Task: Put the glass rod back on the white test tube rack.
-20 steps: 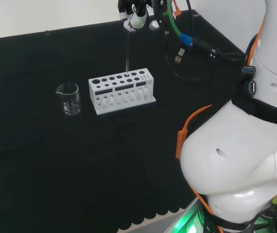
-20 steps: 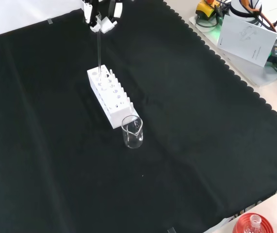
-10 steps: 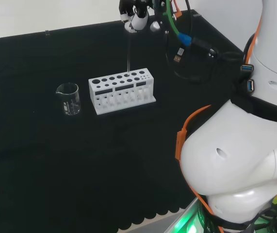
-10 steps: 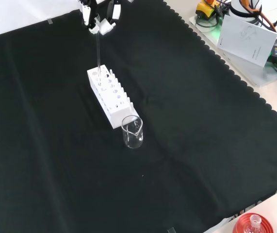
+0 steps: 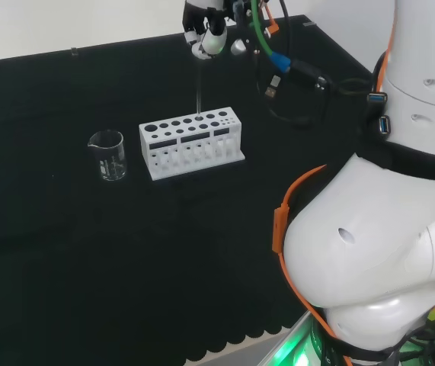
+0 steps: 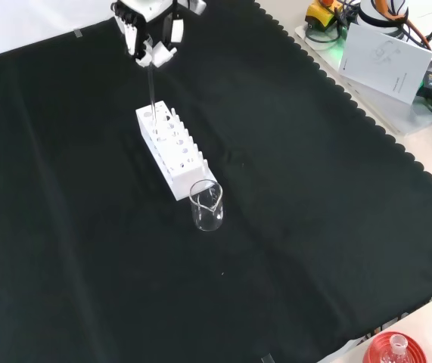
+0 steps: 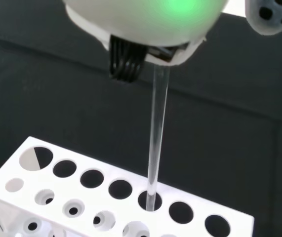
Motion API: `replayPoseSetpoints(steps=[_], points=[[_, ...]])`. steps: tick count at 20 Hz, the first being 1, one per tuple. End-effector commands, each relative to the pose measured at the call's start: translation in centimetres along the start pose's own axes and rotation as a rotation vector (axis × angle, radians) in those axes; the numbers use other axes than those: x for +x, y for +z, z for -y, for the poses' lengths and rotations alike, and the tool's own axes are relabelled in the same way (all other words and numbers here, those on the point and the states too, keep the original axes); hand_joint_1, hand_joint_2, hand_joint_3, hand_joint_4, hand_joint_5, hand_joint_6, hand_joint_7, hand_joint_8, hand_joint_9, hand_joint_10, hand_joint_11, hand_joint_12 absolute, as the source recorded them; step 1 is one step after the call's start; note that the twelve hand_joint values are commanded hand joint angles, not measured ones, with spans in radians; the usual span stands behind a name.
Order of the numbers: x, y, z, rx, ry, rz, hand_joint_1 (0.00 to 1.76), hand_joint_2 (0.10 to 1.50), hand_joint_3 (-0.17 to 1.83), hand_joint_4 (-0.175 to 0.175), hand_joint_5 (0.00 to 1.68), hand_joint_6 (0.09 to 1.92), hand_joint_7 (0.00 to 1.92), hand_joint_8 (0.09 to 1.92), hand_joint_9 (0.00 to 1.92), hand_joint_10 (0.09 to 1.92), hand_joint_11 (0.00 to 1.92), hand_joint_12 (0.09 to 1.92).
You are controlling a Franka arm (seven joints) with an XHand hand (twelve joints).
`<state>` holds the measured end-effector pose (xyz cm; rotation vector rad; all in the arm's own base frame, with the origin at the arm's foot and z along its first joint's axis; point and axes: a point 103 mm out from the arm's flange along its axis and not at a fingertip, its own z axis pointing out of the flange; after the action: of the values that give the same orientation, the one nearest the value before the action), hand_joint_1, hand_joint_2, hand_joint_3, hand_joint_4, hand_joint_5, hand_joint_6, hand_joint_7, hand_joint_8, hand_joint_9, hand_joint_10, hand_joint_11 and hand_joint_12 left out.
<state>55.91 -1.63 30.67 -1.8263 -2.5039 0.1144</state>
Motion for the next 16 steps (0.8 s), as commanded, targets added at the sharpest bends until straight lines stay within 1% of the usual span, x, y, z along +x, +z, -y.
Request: replayPoseSetpoints(steps=[1,16], points=[[0.3,1.2,-1.3,0.024,-0.022,-0.008,1.32,0.56,0.89,-0.175,1.10,0.93,1.37,0.76,1.83,0.09,1.67,0.43],[-0.5,2.1,-2.7,0.053,-0.030,-0.005,1.32,0.56,0.89,-0.175,1.10,0.93,1.37,0.76,1.83,0.09,1.67,0.43]])
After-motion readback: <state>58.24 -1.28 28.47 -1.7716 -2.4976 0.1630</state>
